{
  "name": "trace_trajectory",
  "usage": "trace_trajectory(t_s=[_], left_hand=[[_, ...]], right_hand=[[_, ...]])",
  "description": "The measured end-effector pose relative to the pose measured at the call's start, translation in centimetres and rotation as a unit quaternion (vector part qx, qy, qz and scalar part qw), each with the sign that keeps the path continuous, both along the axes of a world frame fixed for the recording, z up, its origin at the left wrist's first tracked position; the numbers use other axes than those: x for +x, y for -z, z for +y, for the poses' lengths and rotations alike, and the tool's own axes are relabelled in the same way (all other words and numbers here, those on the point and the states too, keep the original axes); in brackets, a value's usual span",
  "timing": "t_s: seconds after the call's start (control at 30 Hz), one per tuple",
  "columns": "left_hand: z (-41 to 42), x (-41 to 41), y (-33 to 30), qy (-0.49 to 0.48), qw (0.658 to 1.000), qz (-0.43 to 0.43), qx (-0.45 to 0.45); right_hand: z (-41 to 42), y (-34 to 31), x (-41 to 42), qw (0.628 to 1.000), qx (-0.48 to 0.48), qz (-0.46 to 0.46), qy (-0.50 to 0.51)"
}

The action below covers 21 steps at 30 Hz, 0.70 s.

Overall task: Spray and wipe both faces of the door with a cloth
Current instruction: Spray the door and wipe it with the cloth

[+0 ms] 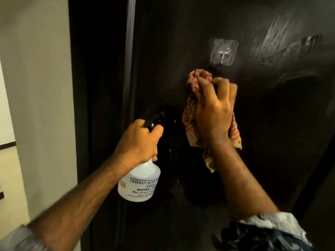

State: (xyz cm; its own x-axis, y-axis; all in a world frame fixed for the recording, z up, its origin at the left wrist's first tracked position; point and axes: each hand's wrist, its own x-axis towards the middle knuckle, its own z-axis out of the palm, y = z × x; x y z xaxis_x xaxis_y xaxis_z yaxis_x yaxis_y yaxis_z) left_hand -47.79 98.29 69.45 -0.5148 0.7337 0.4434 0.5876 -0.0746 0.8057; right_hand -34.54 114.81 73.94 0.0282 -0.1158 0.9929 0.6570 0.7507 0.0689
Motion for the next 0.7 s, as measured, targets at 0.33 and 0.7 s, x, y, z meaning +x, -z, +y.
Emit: trace_trajectory(t_s=[0.33,0.7], left_hand=[[-0.4,-0.5,5.2,-0.021,0.997,-0.066,-0.042],[-1.1,0.0,5.4,0.028,0.995,-0.093,-0.001]], right_hand=[[-2.3,21.5,-2.6,0.954,-0.017,-0.29,-0.073],[-1.6,10.9,-0.2,0.984,0.004,-0.176,-0.04]])
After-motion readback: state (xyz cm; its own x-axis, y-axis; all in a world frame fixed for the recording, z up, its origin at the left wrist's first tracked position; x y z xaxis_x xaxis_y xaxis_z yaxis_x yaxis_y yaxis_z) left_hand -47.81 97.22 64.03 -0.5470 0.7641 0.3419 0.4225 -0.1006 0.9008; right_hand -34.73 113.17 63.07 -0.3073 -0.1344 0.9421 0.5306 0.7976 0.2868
